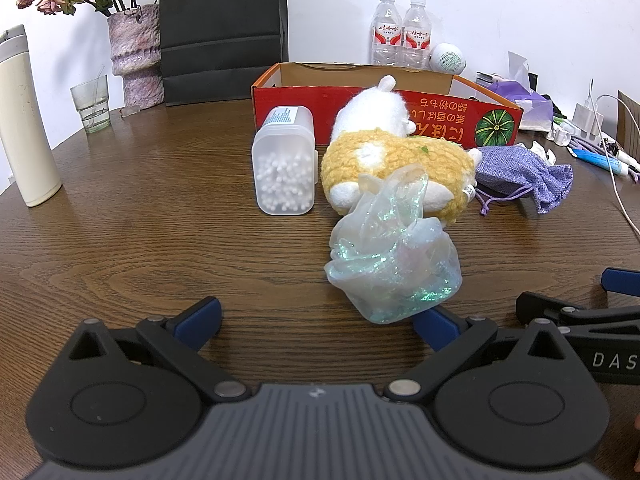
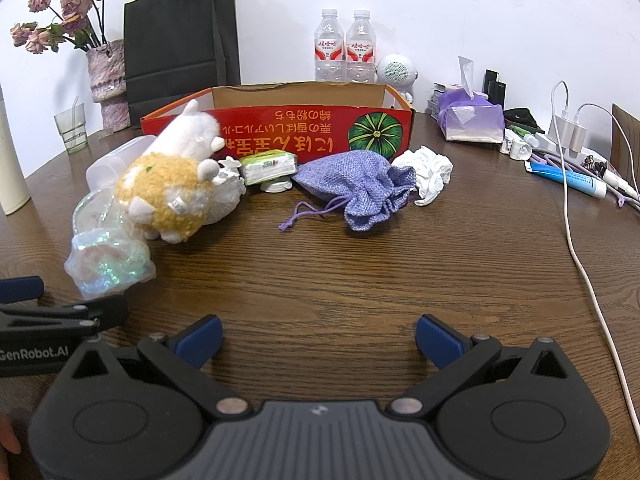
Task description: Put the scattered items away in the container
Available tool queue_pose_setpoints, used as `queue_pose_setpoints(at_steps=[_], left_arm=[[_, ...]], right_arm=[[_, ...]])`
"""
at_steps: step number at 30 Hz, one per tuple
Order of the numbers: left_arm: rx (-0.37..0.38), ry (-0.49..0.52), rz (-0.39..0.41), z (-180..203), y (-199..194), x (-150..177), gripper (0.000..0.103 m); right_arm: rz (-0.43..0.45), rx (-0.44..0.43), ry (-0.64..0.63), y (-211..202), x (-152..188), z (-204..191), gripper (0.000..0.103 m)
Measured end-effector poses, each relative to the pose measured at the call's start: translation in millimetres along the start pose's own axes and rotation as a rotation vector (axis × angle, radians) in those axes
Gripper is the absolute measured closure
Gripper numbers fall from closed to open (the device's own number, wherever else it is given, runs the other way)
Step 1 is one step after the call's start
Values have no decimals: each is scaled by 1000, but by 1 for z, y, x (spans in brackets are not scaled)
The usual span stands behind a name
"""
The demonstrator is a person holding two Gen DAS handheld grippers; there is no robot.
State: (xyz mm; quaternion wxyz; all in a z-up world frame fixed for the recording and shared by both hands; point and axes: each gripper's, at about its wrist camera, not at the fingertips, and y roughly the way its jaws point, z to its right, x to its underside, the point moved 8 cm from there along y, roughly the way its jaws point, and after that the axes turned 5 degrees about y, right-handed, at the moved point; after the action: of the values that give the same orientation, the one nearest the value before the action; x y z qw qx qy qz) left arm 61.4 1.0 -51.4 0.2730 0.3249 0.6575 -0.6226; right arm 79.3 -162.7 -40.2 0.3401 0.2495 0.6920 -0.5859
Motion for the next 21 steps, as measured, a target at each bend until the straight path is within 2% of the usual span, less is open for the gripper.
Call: queue_pose_setpoints(at_steps=[21], left_arm=[[-2, -2, 0, 0, 0, 0, 0]], right_arm=[[1, 3, 3, 1, -2, -1, 0]])
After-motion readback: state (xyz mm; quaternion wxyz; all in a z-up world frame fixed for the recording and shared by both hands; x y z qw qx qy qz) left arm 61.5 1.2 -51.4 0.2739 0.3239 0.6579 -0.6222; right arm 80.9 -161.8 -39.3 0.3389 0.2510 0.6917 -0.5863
